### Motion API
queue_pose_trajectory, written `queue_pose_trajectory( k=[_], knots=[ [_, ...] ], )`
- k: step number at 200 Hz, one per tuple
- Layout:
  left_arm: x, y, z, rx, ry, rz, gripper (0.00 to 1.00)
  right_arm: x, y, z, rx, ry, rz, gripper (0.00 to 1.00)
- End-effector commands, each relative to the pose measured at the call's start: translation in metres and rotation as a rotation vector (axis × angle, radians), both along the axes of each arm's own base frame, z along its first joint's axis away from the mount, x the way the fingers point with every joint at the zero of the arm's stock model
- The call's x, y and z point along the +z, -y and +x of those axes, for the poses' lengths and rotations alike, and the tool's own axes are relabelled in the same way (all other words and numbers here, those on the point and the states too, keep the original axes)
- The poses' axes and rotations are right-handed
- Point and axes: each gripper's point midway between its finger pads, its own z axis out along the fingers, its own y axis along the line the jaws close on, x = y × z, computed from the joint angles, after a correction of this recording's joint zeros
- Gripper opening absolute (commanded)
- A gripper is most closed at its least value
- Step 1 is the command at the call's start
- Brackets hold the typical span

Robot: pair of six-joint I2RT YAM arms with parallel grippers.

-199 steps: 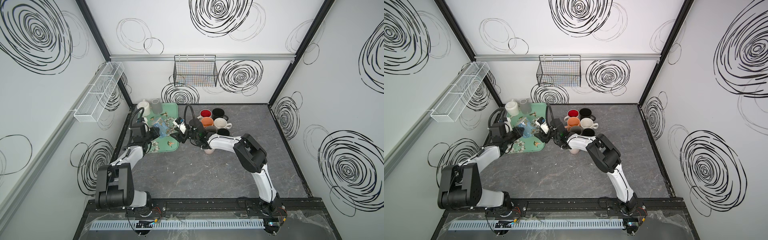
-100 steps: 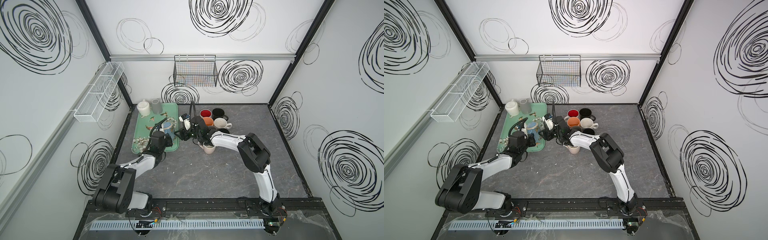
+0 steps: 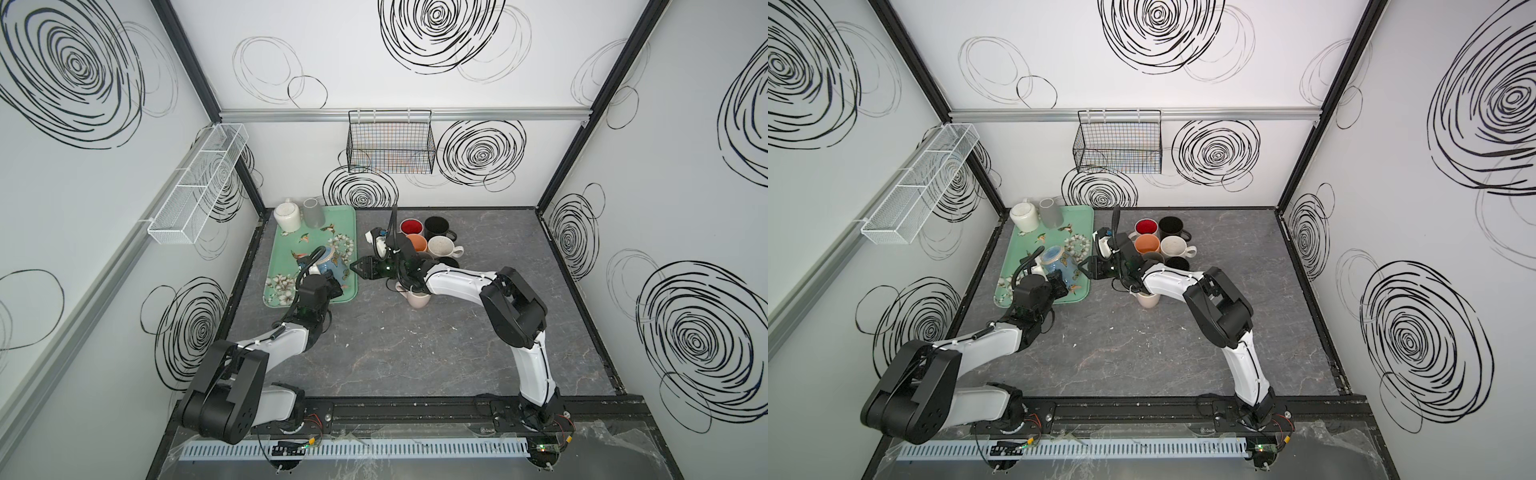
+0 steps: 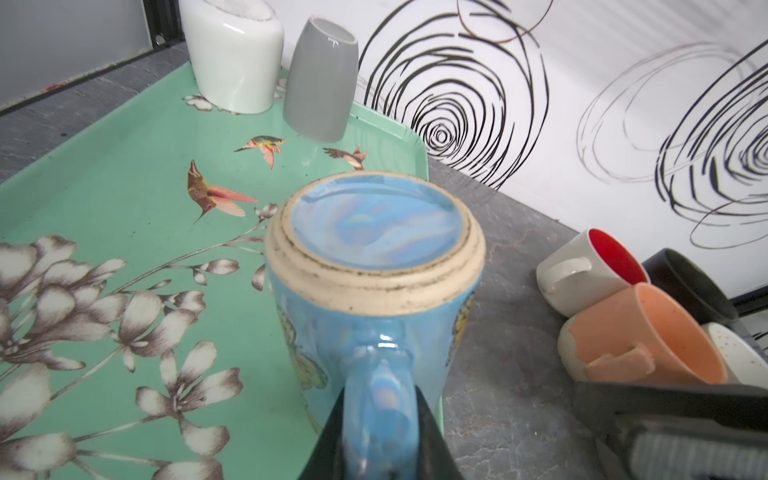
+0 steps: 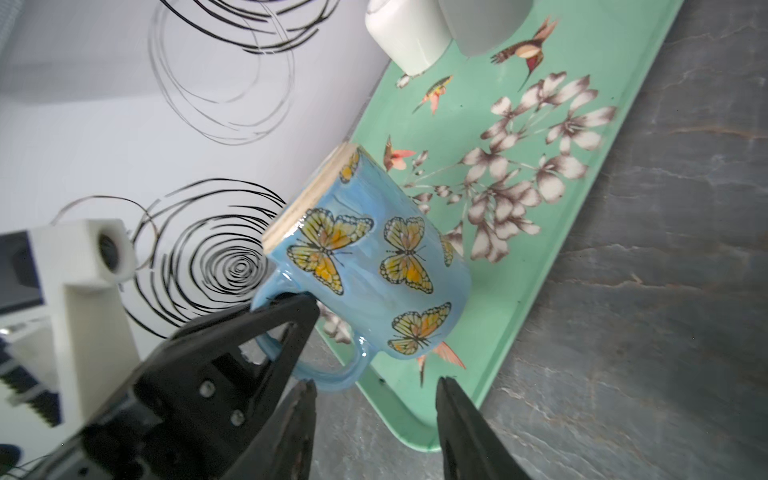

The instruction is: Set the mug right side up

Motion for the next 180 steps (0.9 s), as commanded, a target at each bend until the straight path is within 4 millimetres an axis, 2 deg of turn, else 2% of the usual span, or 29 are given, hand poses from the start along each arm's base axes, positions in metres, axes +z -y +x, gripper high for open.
queue_pose_trajectory(
  k=[1, 45, 85, 146, 180],
  knots=[
    [0.099, -0.008, 0.006, 0.086, 0.389, -0.16, 0.0, 0.038, 0.0, -0.003, -0.006, -0.07, 0.144, 0.5],
    [0.121, -0.019, -0.011, 0.136, 0.532, -0.32, 0.0, 0.048, -0.002, -0.007, -0.011, -0.19, 0.281, 0.5],
    [0.153, -0.016, -0.02, 0.084, 0.668, -0.474, 0.0, 0.07, -0.011, -0.009, 0.04, -0.231, 0.373, 0.5],
    [0.197, -0.008, -0.029, -0.014, 0.798, -0.599, 0.0, 0.11, -0.03, -0.012, 0.17, -0.268, 0.509, 0.51],
    [0.213, -0.007, -0.035, -0.04, 0.846, -0.626, 0.0, 0.118, -0.03, -0.011, 0.165, -0.276, 0.527, 0.51]
  ],
)
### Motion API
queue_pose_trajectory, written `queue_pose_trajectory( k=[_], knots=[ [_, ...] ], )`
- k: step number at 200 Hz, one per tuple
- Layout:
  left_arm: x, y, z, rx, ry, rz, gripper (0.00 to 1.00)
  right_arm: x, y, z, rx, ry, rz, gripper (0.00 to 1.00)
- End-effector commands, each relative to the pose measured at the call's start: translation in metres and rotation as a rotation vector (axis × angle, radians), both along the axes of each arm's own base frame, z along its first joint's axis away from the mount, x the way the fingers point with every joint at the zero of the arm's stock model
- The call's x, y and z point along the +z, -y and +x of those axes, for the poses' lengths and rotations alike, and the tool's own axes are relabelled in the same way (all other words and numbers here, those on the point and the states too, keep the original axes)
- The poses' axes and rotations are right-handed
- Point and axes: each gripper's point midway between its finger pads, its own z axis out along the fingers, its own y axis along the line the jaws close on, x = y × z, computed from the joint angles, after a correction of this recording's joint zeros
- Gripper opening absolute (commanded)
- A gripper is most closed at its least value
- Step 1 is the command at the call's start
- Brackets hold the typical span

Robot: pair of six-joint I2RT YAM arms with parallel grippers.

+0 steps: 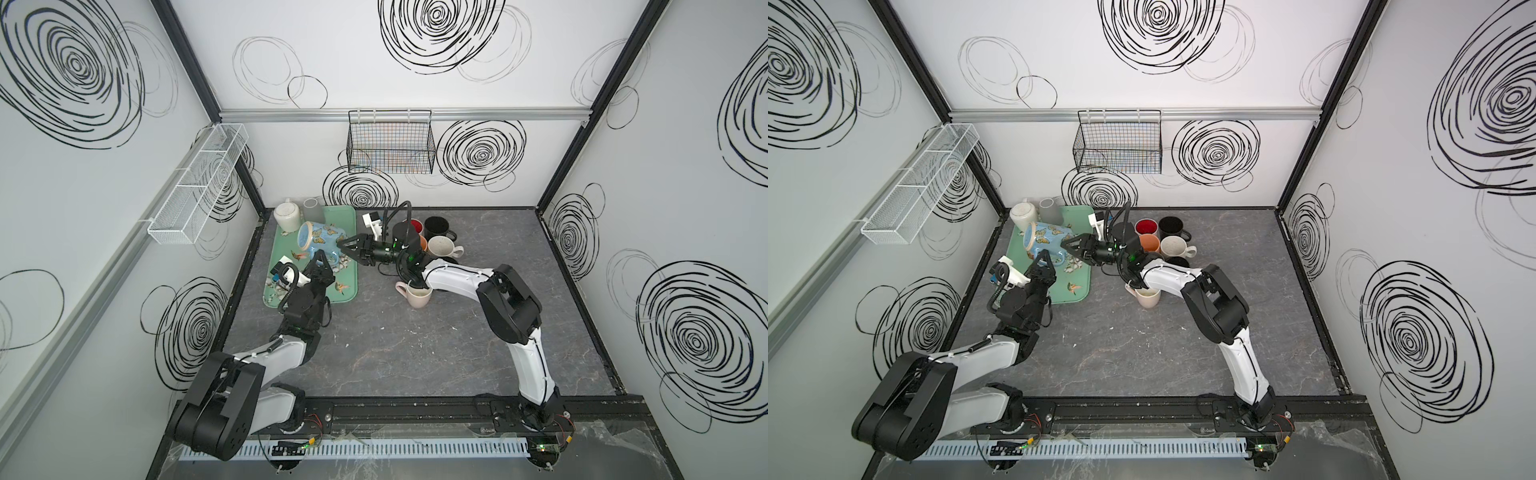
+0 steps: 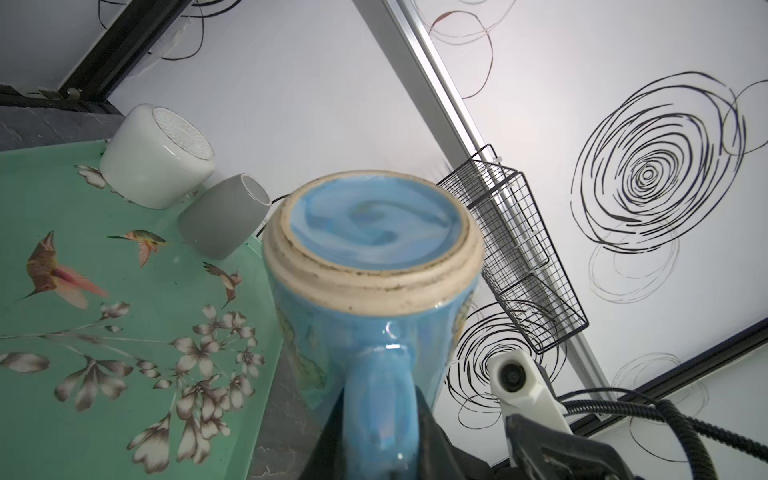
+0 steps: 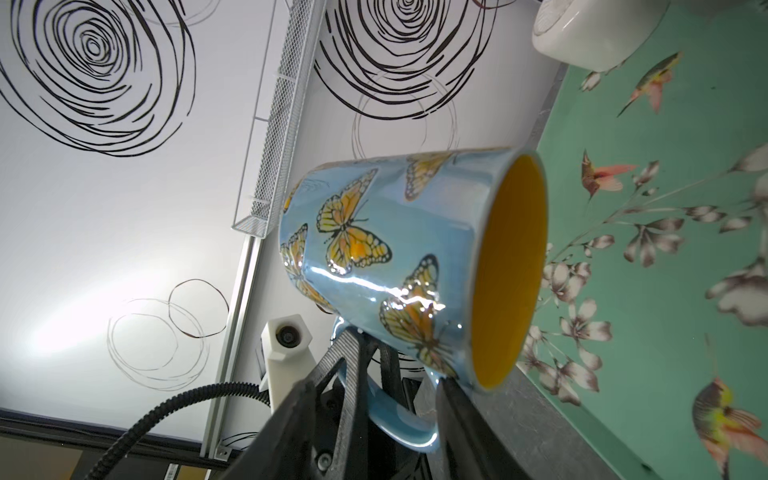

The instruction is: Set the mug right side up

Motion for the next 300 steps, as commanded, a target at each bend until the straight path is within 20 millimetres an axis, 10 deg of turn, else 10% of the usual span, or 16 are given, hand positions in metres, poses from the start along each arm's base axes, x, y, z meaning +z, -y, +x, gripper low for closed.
queue_pose_trajectory(
  k=[1, 94, 165, 197, 242, 300],
  knots=[
    [0.106, -0.002, -0.025, -0.035, 0.374, -0.115, 0.0, 0.022, -0.001, -0.001, 0.023, 0.011, 0.064, 0.5],
    [0.132, 0.003, -0.027, -0.082, 0.437, -0.146, 0.0, 0.004, 0.0, 0.0, -0.008, -0.035, 0.018, 0.5],
    [0.143, 0.022, -0.022, -0.191, 0.472, -0.181, 0.0, 0.035, -0.01, 0.003, 0.043, -0.003, 0.122, 0.48],
    [0.152, 0.031, -0.019, -0.243, 0.495, -0.198, 0.0, 0.044, -0.01, 0.007, 0.034, -0.012, 0.18, 0.38],
    [0.149, 0.044, -0.018, -0.299, 0.469, -0.185, 0.0, 0.084, 0.011, 0.014, -0.032, 0.106, 0.3, 0.0],
    [0.154, 0.074, -0.024, -0.471, 0.471, -0.119, 0.17, 0.118, 0.045, 0.005, -0.134, 0.458, 0.202, 0.0]
  ],
)
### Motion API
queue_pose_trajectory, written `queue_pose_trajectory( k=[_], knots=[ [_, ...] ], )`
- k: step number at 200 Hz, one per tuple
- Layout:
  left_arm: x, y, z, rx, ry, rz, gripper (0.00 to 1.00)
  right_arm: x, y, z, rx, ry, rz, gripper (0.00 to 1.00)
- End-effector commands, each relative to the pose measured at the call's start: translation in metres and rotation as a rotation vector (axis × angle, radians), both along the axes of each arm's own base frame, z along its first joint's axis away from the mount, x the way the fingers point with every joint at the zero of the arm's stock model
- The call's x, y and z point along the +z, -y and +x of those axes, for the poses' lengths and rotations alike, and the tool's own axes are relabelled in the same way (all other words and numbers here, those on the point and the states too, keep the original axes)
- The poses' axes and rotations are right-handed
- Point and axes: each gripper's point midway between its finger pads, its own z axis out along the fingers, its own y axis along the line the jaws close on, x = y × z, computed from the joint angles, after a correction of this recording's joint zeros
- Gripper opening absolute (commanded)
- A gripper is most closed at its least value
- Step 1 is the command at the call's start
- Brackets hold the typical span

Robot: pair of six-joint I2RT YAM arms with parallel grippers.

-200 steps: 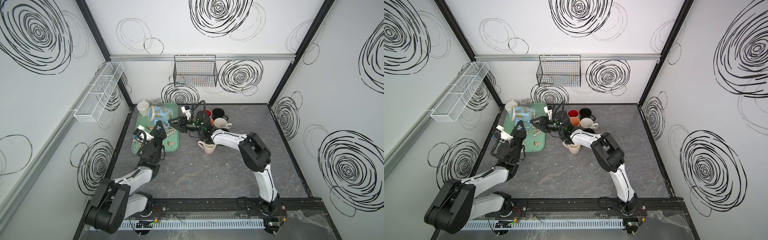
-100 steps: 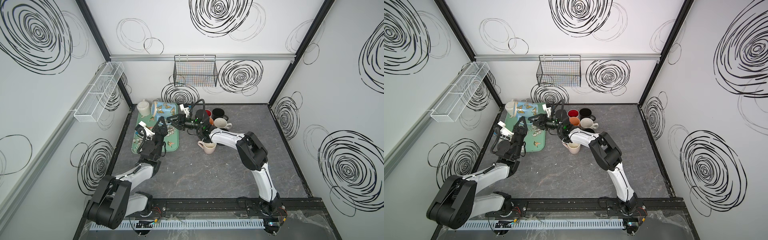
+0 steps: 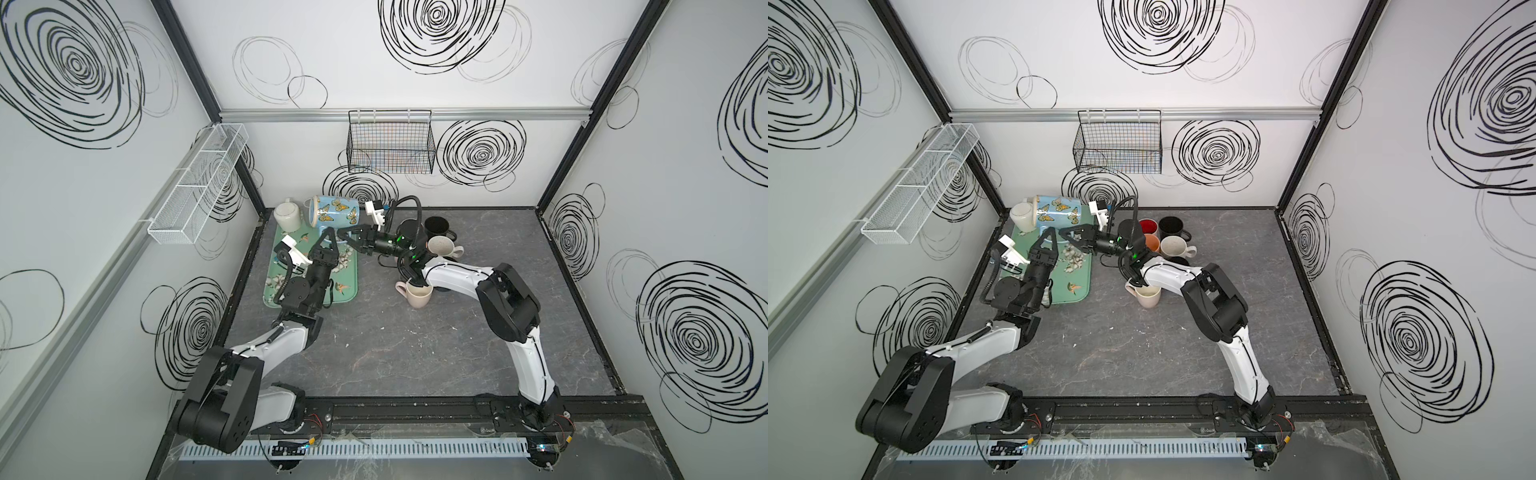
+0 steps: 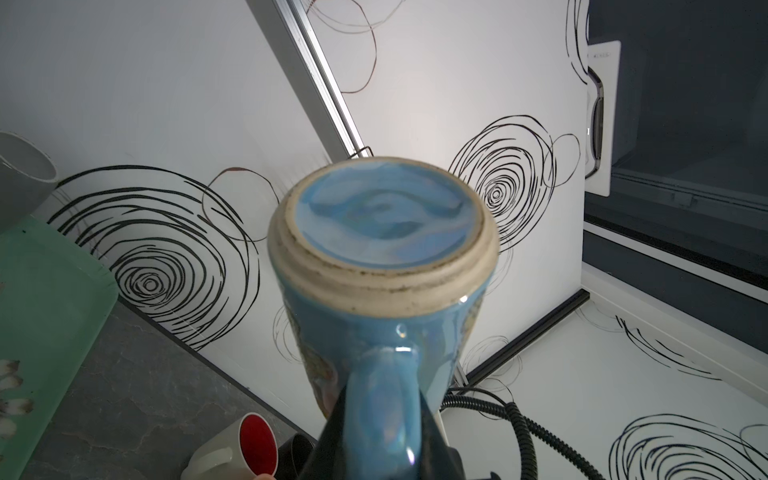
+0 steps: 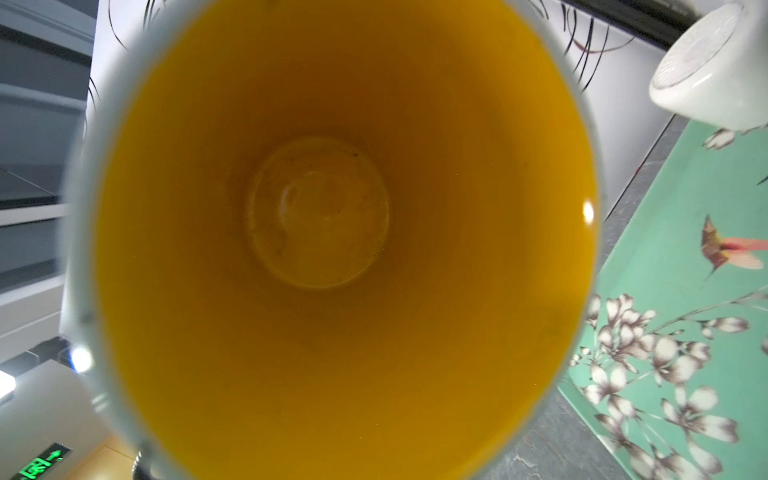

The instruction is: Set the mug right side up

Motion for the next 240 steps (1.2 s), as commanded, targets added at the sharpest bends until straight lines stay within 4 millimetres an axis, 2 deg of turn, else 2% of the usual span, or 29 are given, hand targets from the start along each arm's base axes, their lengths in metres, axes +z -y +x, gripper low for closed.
queue_pose_trajectory(
  k=[1, 29, 80, 136, 168, 211, 240],
  knots=[
    [0.076, 0.029, -0.035, -0.179, 0.283, 0.004, 0.18, 0.062, 0.032, 0.002, -0.139, 0.305, 0.038, 0.0],
    [0.085, 0.043, -0.042, -0.26, 0.325, 0.038, 0.32, 0.076, 0.036, -0.007, -0.156, 0.422, 0.016, 0.0],
    [0.093, 0.055, -0.051, -0.317, 0.356, 0.078, 0.46, 0.096, 0.056, -0.018, -0.244, 0.57, -0.007, 0.0],
    [0.085, 0.058, -0.055, -0.288, 0.314, 0.182, 0.62, 0.119, 0.08, -0.019, -0.331, 0.646, -0.009, 0.0],
    [0.077, 0.059, -0.054, -0.284, 0.285, 0.22, 0.67, 0.131, 0.096, -0.014, -0.362, 0.658, -0.026, 0.0],
    [0.067, 0.064, -0.05, -0.306, 0.255, 0.248, 0.68, 0.125, 0.123, 0.002, -0.423, 0.669, -0.19, 0.0],
    [0.061, 0.069, -0.048, -0.331, 0.239, 0.268, 0.68, 0.105, 0.153, 0.002, -0.439, 0.685, -0.354, 0.0]
  ],
)
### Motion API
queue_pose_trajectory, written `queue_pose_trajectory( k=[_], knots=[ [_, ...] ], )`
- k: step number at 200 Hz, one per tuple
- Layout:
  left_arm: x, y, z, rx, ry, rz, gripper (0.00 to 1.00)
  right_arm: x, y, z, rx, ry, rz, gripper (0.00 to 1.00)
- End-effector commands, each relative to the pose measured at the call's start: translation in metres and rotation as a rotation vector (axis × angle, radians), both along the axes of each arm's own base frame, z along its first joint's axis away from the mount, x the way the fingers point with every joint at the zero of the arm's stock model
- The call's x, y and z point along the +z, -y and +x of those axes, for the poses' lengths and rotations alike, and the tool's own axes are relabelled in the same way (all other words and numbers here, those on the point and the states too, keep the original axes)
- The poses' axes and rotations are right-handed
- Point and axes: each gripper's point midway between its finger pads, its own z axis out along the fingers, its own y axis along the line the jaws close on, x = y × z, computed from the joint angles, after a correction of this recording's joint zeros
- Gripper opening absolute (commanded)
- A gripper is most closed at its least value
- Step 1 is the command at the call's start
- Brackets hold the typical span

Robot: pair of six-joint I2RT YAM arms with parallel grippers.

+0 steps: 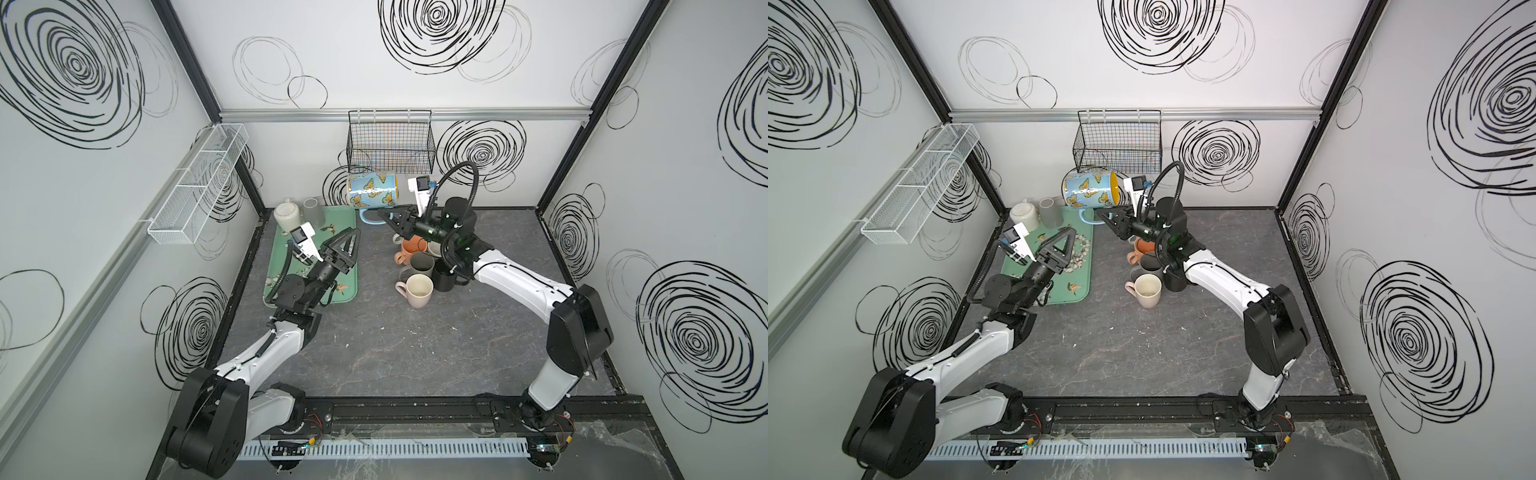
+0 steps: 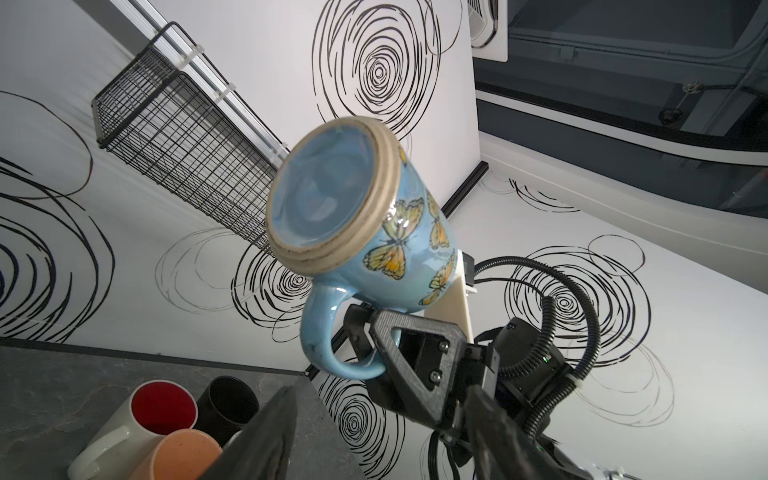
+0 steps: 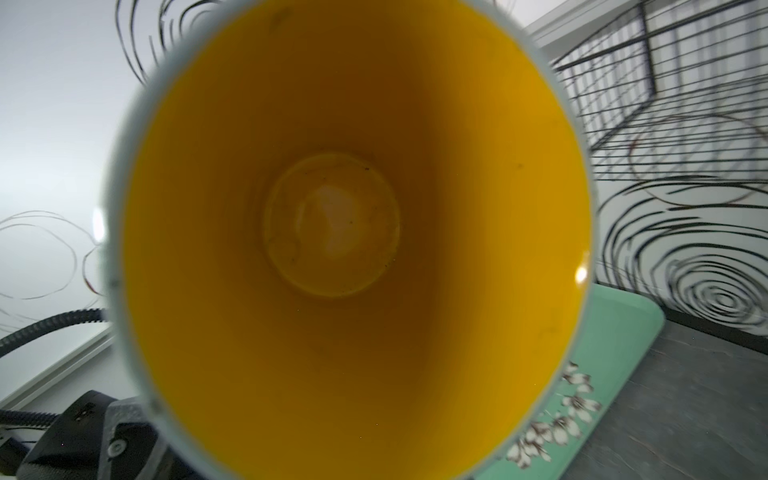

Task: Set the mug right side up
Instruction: 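Carry the blue mug past the mug cluster with right gripper while left gripper withdraws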

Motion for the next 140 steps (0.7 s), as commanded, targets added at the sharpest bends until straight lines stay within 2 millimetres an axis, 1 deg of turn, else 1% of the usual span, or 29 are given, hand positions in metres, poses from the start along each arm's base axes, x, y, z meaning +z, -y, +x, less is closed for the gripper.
queue_pose_trajectory(
  k=[1, 13, 18, 28, 58, 72, 80, 98, 120, 140],
  knots=[
    [0.017, 0.006, -0.008, -0.031, 0.075, 0.023, 0.68, 0.04, 0.038, -0.015, -0.071, 0.15, -0.05, 0.0],
    [0.014, 0.007, -0.007, -0.03, 0.066, 0.041, 0.68, 0.03, 0.056, -0.019, -0.11, 0.14, -0.128, 0.0],
    [0.012, 0.006, -0.007, -0.027, 0.062, 0.047, 0.68, 0.028, 0.065, -0.023, -0.13, 0.15, -0.166, 0.0],
    [0.01, 0.006, -0.006, -0.023, 0.059, 0.061, 0.68, 0.017, 0.082, -0.03, -0.167, 0.137, -0.248, 0.0],
    [0.003, 0.007, -0.003, -0.018, 0.036, 0.099, 0.68, -0.006, 0.134, -0.062, -0.287, 0.133, -0.462, 0.0],
    [-0.001, 0.007, -0.001, -0.02, 0.027, 0.102, 0.68, -0.014, 0.154, -0.079, -0.314, 0.132, -0.534, 0.0],
    [-0.002, 0.006, -0.001, -0.022, 0.026, 0.101, 0.68, -0.019, 0.162, -0.088, -0.317, 0.138, -0.575, 0.0],
    [-0.004, 0.007, 0.0, -0.027, 0.018, 0.103, 0.67, -0.036, 0.181, -0.104, -0.324, 0.138, -0.682, 0.0],
    [-0.005, 0.008, 0.0, -0.034, 0.013, 0.105, 0.67, -0.064, 0.2, -0.122, -0.289, 0.146, -0.841, 0.0],
    [-0.006, 0.008, 0.001, -0.037, 0.003, 0.12, 0.67, -0.09, 0.215, -0.13, -0.282, 0.142, -0.957, 0.0]
  ],
)
